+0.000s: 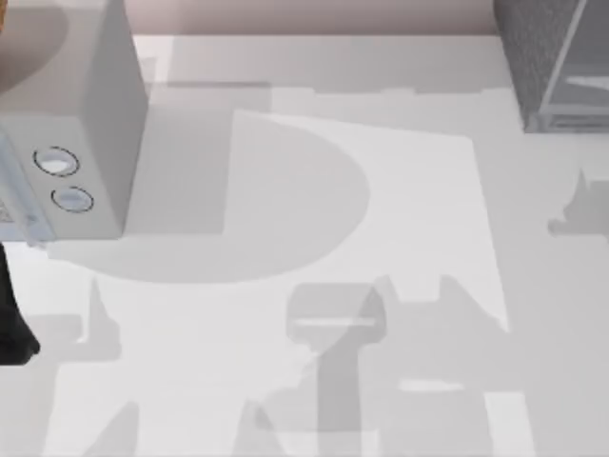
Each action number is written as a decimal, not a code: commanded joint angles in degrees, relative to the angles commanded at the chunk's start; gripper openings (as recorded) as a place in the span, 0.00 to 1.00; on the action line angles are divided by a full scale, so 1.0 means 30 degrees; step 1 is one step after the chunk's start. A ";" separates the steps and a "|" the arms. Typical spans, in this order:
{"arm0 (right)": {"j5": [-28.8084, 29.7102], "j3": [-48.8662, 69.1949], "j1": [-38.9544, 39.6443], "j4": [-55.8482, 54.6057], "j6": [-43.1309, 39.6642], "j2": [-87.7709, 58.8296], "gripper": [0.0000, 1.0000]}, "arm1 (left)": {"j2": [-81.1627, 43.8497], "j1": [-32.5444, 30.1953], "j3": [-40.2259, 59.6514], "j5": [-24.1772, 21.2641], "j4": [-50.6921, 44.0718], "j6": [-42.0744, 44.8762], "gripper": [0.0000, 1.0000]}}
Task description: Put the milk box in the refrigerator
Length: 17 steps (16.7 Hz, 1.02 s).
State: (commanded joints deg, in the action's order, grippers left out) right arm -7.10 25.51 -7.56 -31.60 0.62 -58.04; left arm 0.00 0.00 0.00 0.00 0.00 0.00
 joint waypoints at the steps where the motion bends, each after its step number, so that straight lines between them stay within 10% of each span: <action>1: -0.0230 0.0941 -0.0258 -0.1145 0.0037 -0.1940 0.00 | 0.0000 0.0000 0.0000 0.0000 0.0000 0.0000 1.00; 17: -0.2564 1.0141 -0.2810 -1.2387 0.0122 -2.2162 0.00 | 0.0000 0.0000 0.0000 0.0000 0.0000 0.0000 1.00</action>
State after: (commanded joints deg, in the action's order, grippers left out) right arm -14.79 55.93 -15.99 -68.76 0.99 -124.53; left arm 0.00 0.00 0.00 0.00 0.00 0.00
